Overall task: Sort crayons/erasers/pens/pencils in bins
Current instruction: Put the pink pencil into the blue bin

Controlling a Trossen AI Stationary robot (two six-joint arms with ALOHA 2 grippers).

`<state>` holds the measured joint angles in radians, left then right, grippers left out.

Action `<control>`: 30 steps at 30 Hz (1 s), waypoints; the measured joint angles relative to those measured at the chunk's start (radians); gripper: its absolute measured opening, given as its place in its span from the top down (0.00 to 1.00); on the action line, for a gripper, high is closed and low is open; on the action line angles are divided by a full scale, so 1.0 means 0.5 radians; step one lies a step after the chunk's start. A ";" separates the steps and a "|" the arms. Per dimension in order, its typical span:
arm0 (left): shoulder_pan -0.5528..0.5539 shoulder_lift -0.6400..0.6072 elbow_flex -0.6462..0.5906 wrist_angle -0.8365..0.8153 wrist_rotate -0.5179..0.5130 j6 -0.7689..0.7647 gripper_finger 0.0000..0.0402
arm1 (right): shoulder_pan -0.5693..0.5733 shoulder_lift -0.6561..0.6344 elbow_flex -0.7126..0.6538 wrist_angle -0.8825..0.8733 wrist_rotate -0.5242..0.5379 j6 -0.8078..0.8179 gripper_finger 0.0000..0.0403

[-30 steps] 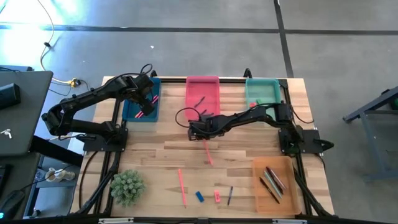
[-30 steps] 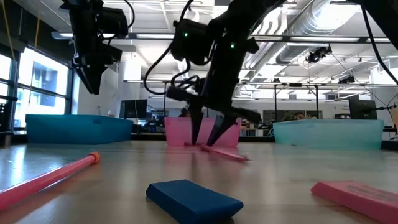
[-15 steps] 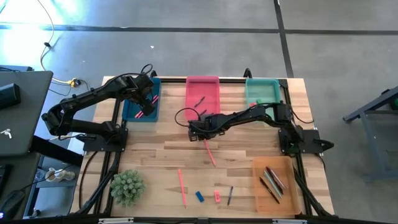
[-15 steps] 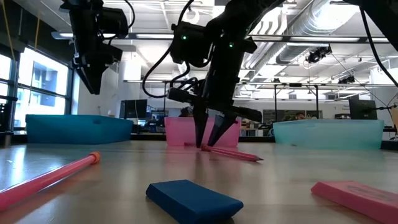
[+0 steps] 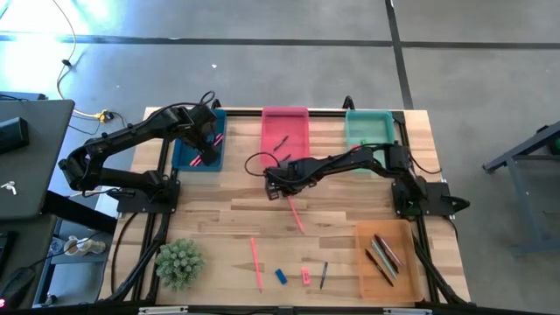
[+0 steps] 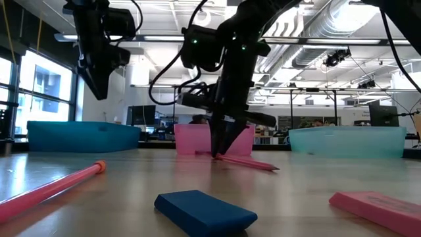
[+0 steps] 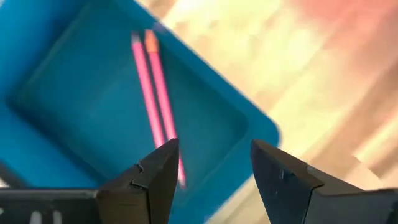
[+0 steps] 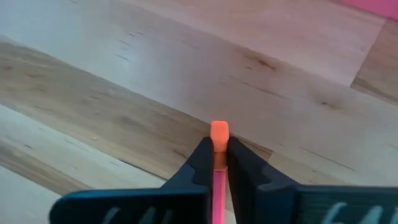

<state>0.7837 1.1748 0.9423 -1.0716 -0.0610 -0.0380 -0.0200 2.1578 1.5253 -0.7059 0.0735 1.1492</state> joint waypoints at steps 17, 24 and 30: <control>0.001 0.001 -0.001 -0.019 0.419 0.293 0.53 | 0.022 0.016 0.604 -0.425 0.029 -0.398 0.98; 0.000 0.001 -0.001 -0.019 0.418 0.295 0.52 | 0.031 0.012 0.977 -0.709 0.314 -0.492 0.98; 0.001 0.001 -0.001 -0.015 0.413 0.346 0.47 | 0.006 0.008 1.247 -0.846 0.475 -0.676 0.98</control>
<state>0.7841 1.1751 0.9421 -1.0793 0.1458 0.1349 -0.0167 2.1620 2.1486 -1.1287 0.3108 0.8112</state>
